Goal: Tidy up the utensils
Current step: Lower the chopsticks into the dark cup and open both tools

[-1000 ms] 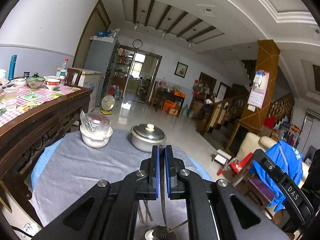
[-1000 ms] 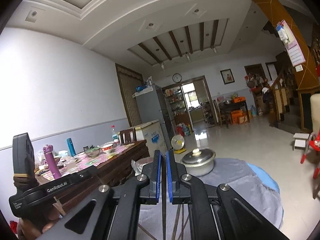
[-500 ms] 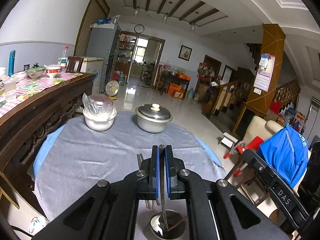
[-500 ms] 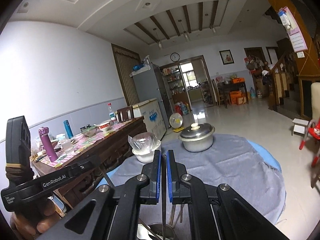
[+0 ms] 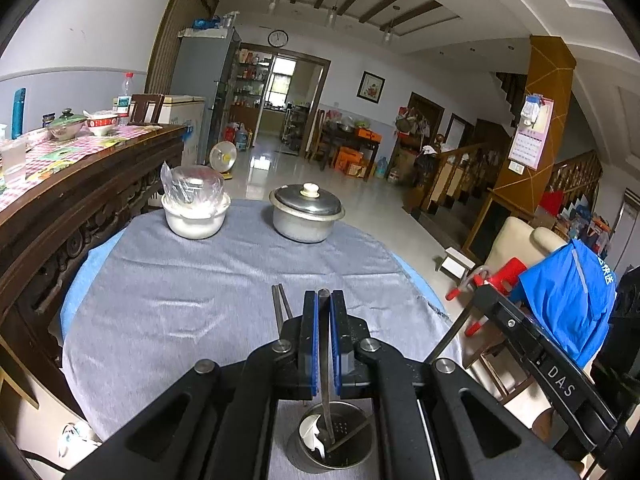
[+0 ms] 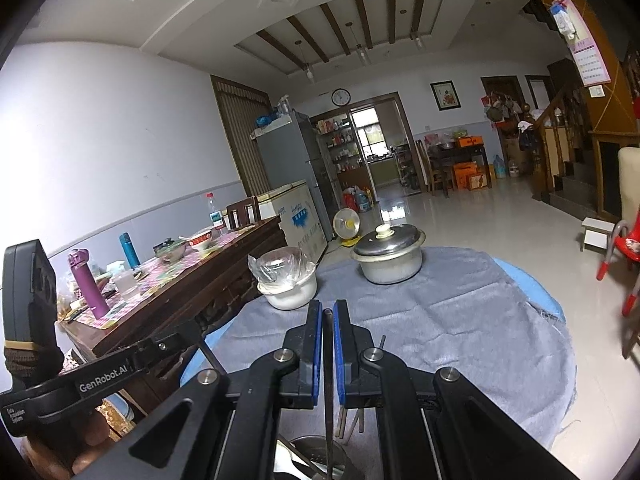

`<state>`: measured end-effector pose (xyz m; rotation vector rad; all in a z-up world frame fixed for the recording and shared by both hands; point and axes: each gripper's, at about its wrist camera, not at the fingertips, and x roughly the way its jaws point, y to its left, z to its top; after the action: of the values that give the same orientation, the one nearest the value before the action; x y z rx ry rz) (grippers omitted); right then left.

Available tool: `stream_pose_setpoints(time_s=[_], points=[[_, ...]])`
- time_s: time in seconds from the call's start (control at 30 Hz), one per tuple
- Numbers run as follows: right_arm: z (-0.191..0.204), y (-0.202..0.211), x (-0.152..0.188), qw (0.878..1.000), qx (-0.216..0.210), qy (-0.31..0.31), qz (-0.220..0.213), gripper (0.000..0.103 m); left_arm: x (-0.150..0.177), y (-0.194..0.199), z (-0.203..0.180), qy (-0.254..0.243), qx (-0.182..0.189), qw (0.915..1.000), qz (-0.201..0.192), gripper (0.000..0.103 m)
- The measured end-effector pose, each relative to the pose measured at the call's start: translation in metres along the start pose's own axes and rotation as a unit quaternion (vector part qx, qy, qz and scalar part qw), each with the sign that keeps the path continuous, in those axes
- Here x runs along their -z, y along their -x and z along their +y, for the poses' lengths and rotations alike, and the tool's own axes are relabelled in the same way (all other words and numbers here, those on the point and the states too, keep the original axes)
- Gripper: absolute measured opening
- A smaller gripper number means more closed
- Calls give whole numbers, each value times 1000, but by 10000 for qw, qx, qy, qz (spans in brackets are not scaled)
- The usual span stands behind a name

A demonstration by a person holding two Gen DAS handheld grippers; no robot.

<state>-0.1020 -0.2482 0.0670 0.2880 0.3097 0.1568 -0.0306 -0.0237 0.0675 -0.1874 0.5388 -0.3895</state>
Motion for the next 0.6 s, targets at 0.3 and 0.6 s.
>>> stream_pose_setpoints(time_s=[0.3, 0.6], points=[[2, -10, 4, 9998, -93, -42, 172, 6, -1, -2, -2, -26, 10, 9999, 132, 6], [-1, -19, 8, 9989, -203, -214, 371, 7, 2, -5, 1, 63, 0, 9996, 284, 6]])
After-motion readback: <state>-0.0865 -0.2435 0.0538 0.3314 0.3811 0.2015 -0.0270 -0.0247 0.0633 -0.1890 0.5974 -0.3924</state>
